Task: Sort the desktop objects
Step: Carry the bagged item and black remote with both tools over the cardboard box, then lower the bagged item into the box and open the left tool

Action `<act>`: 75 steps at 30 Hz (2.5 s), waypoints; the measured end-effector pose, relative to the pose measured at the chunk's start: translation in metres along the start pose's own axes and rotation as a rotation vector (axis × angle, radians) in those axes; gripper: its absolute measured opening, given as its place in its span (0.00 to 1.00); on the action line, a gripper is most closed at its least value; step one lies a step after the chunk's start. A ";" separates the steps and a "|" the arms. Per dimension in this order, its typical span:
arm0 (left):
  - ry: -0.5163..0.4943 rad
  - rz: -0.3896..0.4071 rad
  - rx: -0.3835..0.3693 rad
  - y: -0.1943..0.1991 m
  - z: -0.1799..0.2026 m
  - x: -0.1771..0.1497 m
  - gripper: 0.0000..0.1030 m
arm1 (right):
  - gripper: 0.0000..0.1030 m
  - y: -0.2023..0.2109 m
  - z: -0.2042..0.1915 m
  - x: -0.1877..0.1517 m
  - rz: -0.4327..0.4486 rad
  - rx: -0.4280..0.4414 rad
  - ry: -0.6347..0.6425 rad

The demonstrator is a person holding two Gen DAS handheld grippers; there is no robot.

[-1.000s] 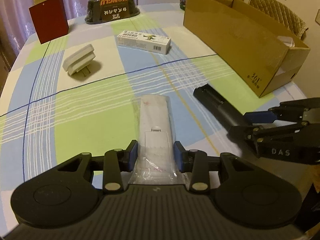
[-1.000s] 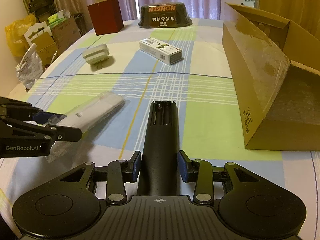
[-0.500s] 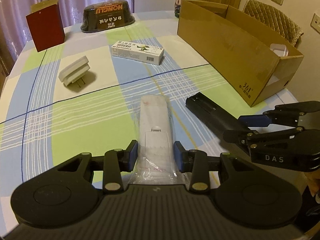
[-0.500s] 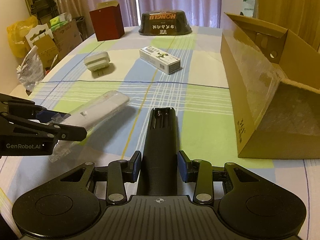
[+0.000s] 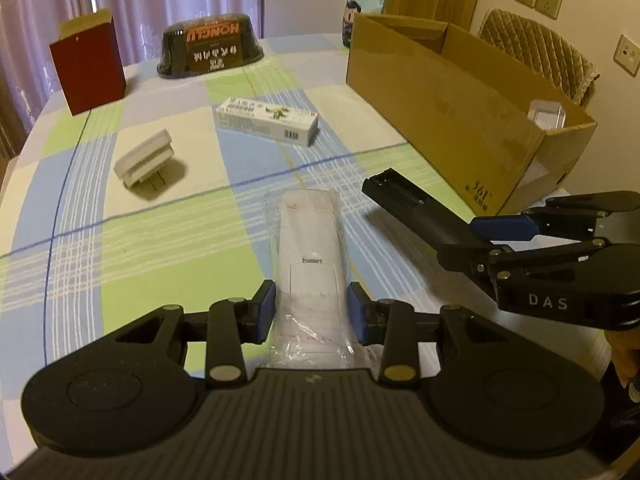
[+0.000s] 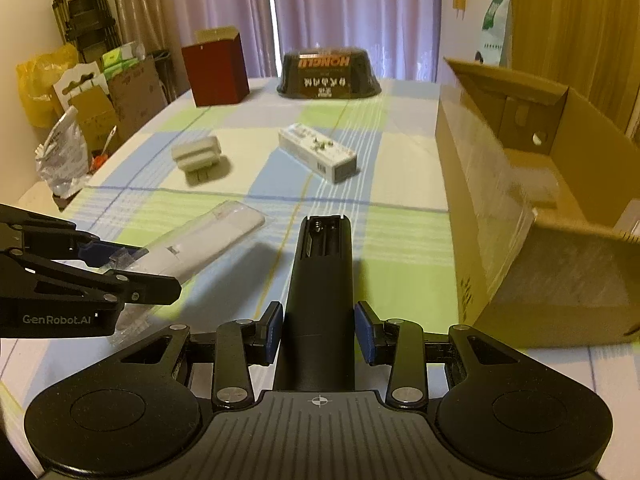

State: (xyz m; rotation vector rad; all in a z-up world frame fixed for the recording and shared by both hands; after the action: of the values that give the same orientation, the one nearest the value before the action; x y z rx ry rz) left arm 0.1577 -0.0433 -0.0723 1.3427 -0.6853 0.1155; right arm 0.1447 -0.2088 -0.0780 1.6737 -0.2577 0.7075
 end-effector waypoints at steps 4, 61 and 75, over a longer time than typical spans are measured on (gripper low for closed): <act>-0.012 0.030 0.004 0.011 0.004 0.012 0.32 | 0.36 0.011 0.002 0.011 0.033 -0.008 0.006; -0.256 0.095 -0.147 -0.044 0.188 0.180 0.32 | 0.36 0.070 0.205 0.059 0.117 -0.230 -0.199; -0.233 0.112 -0.130 -0.036 0.172 0.179 0.41 | 0.11 0.058 0.205 0.062 0.090 -0.228 -0.201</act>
State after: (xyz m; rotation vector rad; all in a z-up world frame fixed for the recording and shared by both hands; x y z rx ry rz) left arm 0.2503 -0.2640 0.0004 1.2029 -0.9499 0.0035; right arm 0.2258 -0.4040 -0.0099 1.5220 -0.5388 0.5537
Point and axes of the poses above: each gripper's, at about its wrist camera, not at the fingertips, and y roughly against the way its jaws point, z to its right, x to its top, the point moved 2 cm from there along -y, roughly the way its jaws point, and after that the axes turned 8 degrees about -z, right-handed, at the moved point
